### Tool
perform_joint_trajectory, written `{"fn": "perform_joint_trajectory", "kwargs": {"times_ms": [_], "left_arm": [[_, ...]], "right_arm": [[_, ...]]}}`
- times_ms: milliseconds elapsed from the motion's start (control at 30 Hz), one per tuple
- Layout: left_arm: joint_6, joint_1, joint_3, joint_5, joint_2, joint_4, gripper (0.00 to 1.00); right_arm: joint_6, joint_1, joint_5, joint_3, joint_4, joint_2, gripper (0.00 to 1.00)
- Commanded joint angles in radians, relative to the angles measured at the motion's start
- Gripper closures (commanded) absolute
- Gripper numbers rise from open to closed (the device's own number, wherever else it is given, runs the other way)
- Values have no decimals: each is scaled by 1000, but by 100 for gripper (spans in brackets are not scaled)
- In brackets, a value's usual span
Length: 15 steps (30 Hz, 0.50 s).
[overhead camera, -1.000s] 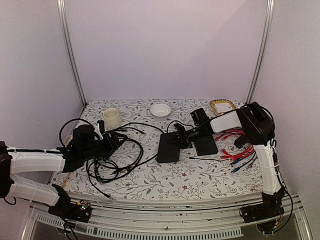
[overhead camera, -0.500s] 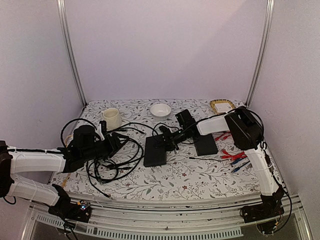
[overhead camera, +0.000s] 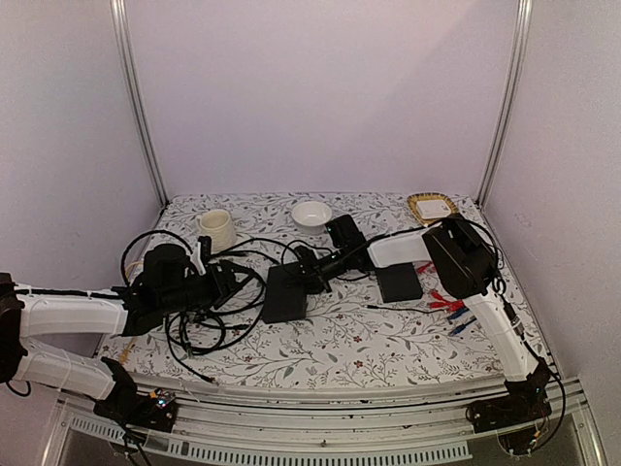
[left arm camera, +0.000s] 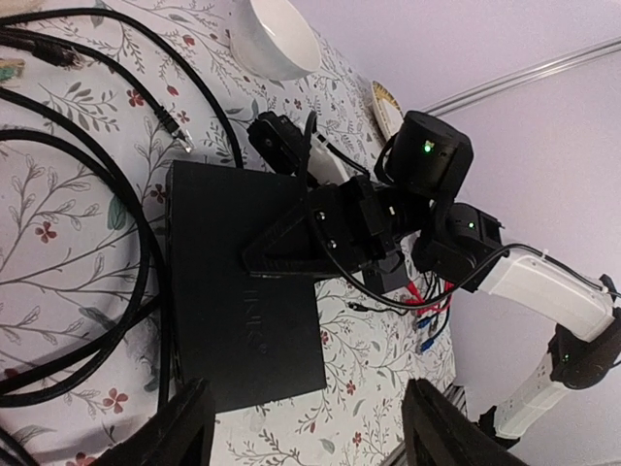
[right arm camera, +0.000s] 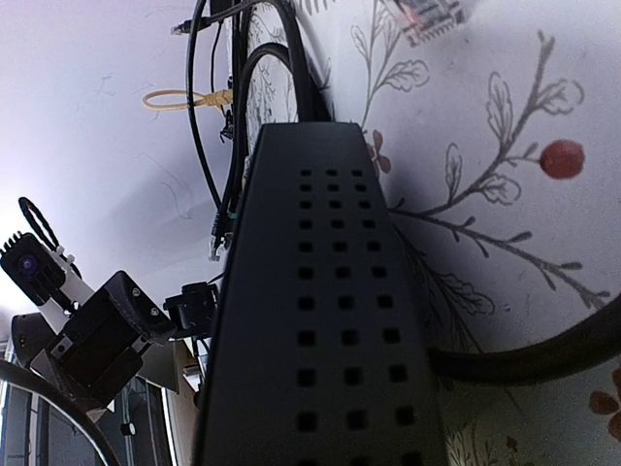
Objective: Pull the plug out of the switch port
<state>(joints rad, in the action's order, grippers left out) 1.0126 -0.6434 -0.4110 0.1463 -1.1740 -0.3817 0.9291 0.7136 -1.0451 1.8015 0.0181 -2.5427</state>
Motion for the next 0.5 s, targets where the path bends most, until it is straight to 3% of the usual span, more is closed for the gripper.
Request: {"fn": "perform_joint_trajectory", "kwargs": {"times_ms": [0,467], "left_arm": [[-25,-12,-4,16,0,5,32],[12,36,30,41,15,-40,30]], "right_arm": [[36,12,176,-22,-85,-81,89],[-29,9,233,-32,-168,-30,51]]}}
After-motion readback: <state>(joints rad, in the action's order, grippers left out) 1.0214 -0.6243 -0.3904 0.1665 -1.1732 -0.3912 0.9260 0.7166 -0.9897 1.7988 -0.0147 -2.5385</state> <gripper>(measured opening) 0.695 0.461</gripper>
